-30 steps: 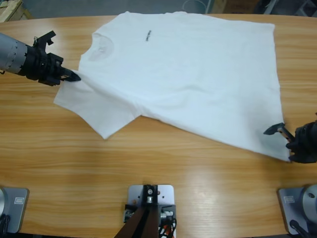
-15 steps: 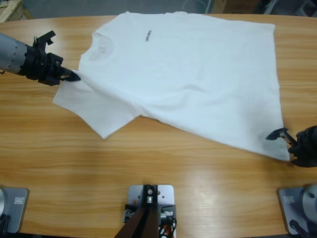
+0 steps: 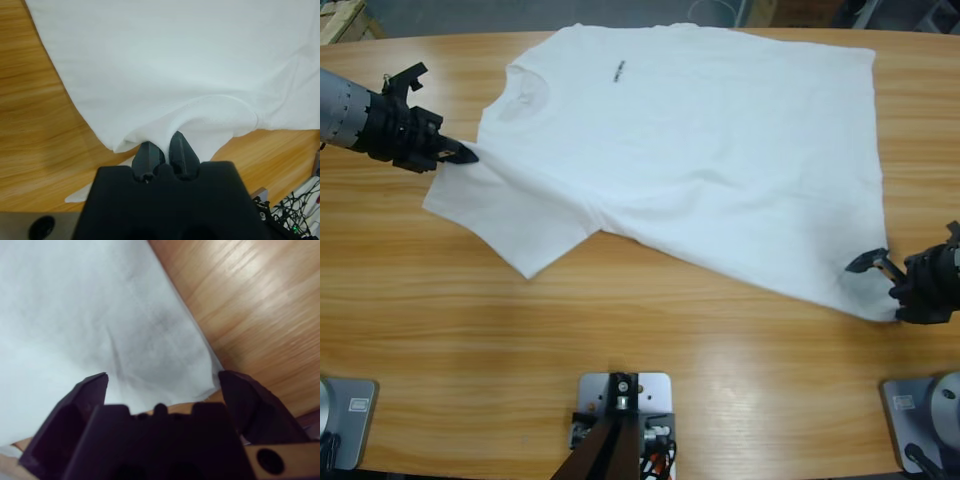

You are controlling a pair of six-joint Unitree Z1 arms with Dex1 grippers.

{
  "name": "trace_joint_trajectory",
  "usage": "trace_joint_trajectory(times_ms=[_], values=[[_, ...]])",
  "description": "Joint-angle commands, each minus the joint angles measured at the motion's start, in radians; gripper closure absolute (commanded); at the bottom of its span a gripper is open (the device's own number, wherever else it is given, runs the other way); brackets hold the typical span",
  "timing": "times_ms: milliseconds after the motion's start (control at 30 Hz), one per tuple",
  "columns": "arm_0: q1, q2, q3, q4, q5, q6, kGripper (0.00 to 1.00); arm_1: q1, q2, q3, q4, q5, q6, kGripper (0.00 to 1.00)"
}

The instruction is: Fold clothes

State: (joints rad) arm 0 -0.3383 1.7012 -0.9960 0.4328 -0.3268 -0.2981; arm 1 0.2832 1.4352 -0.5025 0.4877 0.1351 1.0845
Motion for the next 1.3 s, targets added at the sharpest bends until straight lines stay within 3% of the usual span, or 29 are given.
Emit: trace_joint_trajectory(times_ms=[33, 133, 200, 267, 633, 1000, 1300], values=[[0.015, -0.001, 0.014, 0.019, 0.002, 0.020, 1.000, 0.044, 0.021, 0.004, -0.011, 0.029, 0.018, 0.308], [0.021, -0.005, 0.013, 0.021, 0.002, 0.021, 1.000, 0.050, 0.010, 0.004, -0.024, 0.041, 0.017, 0.646], [0.025, -0.008, 0.013, 0.023, 0.002, 0.022, 1.000, 0.059, -0.002, 0.008, -0.037, 0.046, 0.015, 0.708], [0.027, -0.009, 0.013, 0.024, 0.002, 0.024, 1.000, 0.066, -0.020, 0.017, -0.058, 0.051, 0.011, 0.983], [0.030, -0.009, 0.012, 0.026, 0.000, 0.027, 1.000, 0.070, -0.102, 0.116, -0.221, 0.098, -0.043, 1.000], [0.056, -0.021, -0.003, 0.026, 0.000, 0.027, 1.000, 0.067, -0.175, 0.087, -0.210, 0.110, -0.065, 1.000], [0.091, -0.044, -0.006, 0.035, -0.003, 0.042, 1.000, -0.041, -0.206, -0.016, -0.136, 0.133, -0.172, 1.000]])
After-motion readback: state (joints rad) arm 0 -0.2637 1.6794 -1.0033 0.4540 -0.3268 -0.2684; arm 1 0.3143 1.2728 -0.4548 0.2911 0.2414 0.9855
